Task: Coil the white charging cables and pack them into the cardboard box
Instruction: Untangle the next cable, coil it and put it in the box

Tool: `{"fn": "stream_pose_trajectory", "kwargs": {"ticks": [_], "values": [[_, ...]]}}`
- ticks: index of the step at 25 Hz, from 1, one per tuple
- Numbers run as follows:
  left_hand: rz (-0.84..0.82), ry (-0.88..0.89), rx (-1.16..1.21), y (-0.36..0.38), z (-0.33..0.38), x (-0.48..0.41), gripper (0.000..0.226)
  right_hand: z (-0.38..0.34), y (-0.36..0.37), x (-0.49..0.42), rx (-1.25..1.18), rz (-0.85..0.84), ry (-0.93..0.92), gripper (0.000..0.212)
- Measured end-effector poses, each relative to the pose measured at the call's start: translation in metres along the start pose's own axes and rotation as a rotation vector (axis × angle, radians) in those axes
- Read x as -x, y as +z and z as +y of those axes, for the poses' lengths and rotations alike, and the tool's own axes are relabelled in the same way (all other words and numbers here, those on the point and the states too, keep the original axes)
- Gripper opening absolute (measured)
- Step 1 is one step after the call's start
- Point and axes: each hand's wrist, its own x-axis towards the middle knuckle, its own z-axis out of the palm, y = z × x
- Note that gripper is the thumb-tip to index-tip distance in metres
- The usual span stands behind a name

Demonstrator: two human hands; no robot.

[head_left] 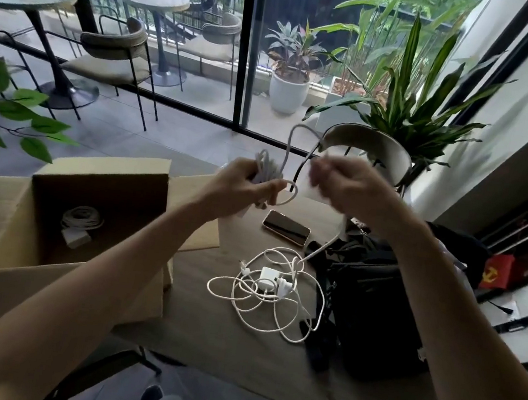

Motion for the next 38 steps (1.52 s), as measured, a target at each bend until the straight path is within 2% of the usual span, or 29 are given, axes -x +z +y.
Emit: {"fn": "stream_pose_trajectory", "kwargs": {"ticks": [2, 4, 5, 7, 10, 11, 13, 15, 16, 18, 21, 24, 27, 29, 32, 34, 35, 36, 38], "values": [[0.045, -0.062, -0.031, -0.004, -0.007, 0.004, 0.027, -0.005, -0.028, 0.002, -0.097, 0.225, -0.002, 0.037], [0.078, 0.012, -0.208, -0.011, -0.009, 0.008, 0.033, -0.013, -0.047, 0.004, 0.034, 0.307, -0.074, 0.035], [0.077, 0.082, -0.280, -0.013, -0.005, 0.009, 0.040, -0.018, -0.053, 0.004, 0.063, 0.307, -0.119, 0.029], [-0.005, 0.170, -0.335, -0.012, 0.006, 0.010, 0.051, -0.032, -0.058, -0.001, -0.037, 0.275, -0.194, 0.017], [-0.193, 0.156, -0.269, 0.023, 0.028, 0.004, 0.048, -0.052, -0.044, -0.015, -0.260, 0.126, -0.276, 0.024], [-0.174, 0.150, -0.252, 0.040, 0.035, -0.001, 0.043, -0.056, -0.035, -0.020, -0.340, 0.086, -0.293, 0.026], [0.011, 0.162, -0.294, 0.059, 0.042, -0.016, 0.032, -0.062, -0.022, -0.025, -0.556, 0.077, -0.306, 0.025], [0.240, 0.160, -0.456, 0.059, 0.042, -0.028, 0.030, -0.063, -0.025, -0.025, -0.848, 0.103, -0.296, 0.027], [0.300, 0.137, -0.531, 0.055, 0.040, -0.033, 0.033, -0.061, -0.030, -0.024, -0.976, 0.116, -0.288, 0.029], [0.317, 0.086, -0.617, 0.049, 0.032, -0.040, 0.037, -0.054, -0.037, -0.020, -1.136, 0.149, -0.266, 0.032], [0.336, 0.075, -0.710, 0.051, 0.024, -0.042, 0.036, -0.046, -0.035, -0.016, -1.311, 0.216, -0.257, 0.023], [0.187, 0.031, -0.678, 0.054, 0.022, -0.044, 0.031, -0.042, -0.026, -0.015, -1.409, 0.214, -0.261, 0.020], [-0.007, -0.026, -0.385, 0.057, 0.019, -0.045, 0.027, -0.040, -0.020, -0.015, -1.444, 0.143, -0.277, 0.018], [-0.027, -0.048, -0.154, 0.057, 0.018, -0.040, 0.022, -0.034, -0.028, -0.018, -1.369, 0.189, -0.249, 0.017], [0.017, -0.072, 0.051, 0.049, 0.020, -0.036, 0.019, -0.007, -0.038, -0.017, -0.934, 0.487, -0.099, 0.011], [0.104, -0.055, 0.144, 0.038, 0.028, -0.036, 0.014, 0.024, -0.024, -0.014, -0.656, 0.562, 0.058, 0.016], [0.125, -0.042, 0.180, 0.031, 0.035, -0.037, 0.013, 0.040, -0.013, -0.013, -0.539, 0.517, 0.138, 0.021], [0.125, -0.027, 0.201, 0.026, 0.043, -0.039, 0.012, 0.054, 0.000, -0.011, -0.409, 0.403, 0.207, 0.025], [0.114, -0.004, 0.244, 0.021, 0.062, -0.043, 0.012, 0.075, 0.025, -0.008, -0.084, 0.039, 0.268, 0.022]]}}
